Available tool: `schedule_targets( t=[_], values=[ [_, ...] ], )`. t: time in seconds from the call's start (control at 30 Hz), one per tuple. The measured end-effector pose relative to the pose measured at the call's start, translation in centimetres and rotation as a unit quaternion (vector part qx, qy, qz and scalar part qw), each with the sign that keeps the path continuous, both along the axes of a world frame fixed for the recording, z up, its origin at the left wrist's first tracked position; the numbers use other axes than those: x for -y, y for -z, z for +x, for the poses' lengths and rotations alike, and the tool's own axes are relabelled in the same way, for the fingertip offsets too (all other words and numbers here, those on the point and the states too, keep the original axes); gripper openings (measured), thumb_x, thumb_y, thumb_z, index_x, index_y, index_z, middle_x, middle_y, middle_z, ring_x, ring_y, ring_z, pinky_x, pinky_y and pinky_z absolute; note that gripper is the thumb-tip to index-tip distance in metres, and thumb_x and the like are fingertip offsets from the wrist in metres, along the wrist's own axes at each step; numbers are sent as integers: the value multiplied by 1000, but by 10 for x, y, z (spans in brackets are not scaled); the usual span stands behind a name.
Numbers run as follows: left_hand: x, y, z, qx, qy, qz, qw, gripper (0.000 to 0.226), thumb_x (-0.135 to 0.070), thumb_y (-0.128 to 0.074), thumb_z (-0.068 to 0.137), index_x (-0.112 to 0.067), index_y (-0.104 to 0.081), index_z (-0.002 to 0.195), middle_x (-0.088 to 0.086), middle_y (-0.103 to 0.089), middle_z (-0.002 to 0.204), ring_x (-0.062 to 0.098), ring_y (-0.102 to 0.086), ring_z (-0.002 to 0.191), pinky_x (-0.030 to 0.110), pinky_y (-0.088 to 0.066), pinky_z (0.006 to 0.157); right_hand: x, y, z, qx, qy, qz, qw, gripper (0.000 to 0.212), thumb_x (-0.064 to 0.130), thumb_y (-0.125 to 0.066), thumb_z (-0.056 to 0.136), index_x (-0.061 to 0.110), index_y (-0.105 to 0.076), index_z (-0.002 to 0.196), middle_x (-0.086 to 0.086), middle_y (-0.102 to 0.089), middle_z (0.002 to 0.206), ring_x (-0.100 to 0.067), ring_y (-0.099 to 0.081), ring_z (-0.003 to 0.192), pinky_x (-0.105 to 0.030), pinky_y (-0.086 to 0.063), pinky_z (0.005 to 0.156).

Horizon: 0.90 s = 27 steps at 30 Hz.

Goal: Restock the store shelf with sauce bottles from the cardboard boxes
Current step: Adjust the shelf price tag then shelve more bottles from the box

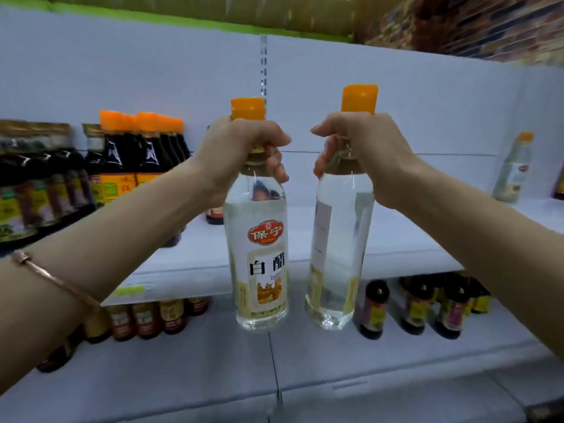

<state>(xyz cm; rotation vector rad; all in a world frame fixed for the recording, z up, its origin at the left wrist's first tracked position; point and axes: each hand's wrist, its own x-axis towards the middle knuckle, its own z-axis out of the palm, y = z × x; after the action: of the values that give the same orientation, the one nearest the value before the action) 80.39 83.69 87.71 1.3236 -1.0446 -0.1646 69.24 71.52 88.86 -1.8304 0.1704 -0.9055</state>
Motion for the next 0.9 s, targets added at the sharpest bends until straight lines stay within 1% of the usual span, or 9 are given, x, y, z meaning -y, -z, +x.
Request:
schedule_targets(
  t=[0.07, 0.2, 0.33, 0.47, 0.6, 0.7, 0.8, 0.83, 0.9],
  values=[
    [2, -4, 17, -7, -8, -5, 1000, 28, -6, -57, 83, -10, -47, 57, 0, -51, 44, 19, -58, 46, 40, -51, 81, 8, 1, 21, -3, -27, -1, 1000, 22, 17, -62, 84, 7, -56, 65, -4, -63, 52, -23, -64, 61, -31, -56, 70],
    [9, -13, 55, -12, -8, -13, 1000, 30, -8, -59, 80, -13, -49, 52, 2, -50, 45, 20, -56, 47, 45, -47, 83, 19, -6, 65, -4, -70, -1, 998, 27, 18, -62, 84, 8, -56, 60, -5, -63, 53, -22, -64, 61, -25, -55, 61],
    [20, -22, 88, 1, -17, -11, 1000, 30, -8, -56, 84, -12, -48, 55, 1, -50, 45, 18, -56, 48, 39, -51, 78, 30, -15, 108, 12, -84, -3, 996, 24, 20, -64, 82, 7, -57, 63, -5, -63, 54, -22, -67, 61, -27, -55, 64],
    [29, -26, 116, 36, -56, -15, 998, 26, -8, -57, 84, -11, -48, 59, 0, -51, 46, 18, -57, 48, 30, -55, 66, 37, -20, 143, 27, -122, 14, 992, 15, 16, -63, 83, 8, -54, 74, -4, -58, 57, -18, -65, 54, -22, -55, 53],
    [39, -22, 148, 41, -80, 21, 996, 27, -8, -56, 84, -10, -50, 58, 2, -52, 48, 20, -57, 50, 34, -55, 72, 52, -12, 184, -5, -143, 18, 989, 19, 18, -63, 83, 10, -55, 67, -2, -59, 54, -17, -63, 54, -28, -56, 62],
    [47, -15, 170, 46, -111, 27, 992, 26, -7, -56, 85, -7, -51, 60, 5, -53, 49, 21, -58, 50, 33, -56, 66, 61, -4, 213, -12, -159, 21, 987, 21, 16, -62, 83, 11, -53, 65, -2, -60, 54, -16, -63, 53, -24, -57, 60],
    [57, -3, 197, -1, -145, 35, 989, 36, -8, -59, 82, -12, -58, 47, 6, -53, 46, 22, -58, 46, 39, -57, 71, 69, 3, 238, -32, -187, 31, 981, 21, 15, -61, 83, 11, -53, 64, -3, -59, 54, -14, -62, 52, -23, -56, 58],
    [61, -1, 210, -16, -157, 55, 986, 37, -9, -59, 81, -14, -59, 45, 8, -54, 47, 22, -58, 45, 38, -57, 69, 72, 5, 245, -42, -194, 31, 980, 22, 16, -60, 83, 11, -54, 62, -3, -59, 54, -14, -62, 52, -23, -56, 59],
    [61, 6, 223, -21, -156, 109, 982, 25, -11, -60, 81, -6, -62, 57, 11, -58, 51, 18, -57, 42, 26, -54, 55, 78, 10, 259, -60, -205, 29, 976, 29, 17, -60, 83, 10, -57, 55, -5, -61, 53, -16, -63, 53, -28, -56, 64]
  ],
)
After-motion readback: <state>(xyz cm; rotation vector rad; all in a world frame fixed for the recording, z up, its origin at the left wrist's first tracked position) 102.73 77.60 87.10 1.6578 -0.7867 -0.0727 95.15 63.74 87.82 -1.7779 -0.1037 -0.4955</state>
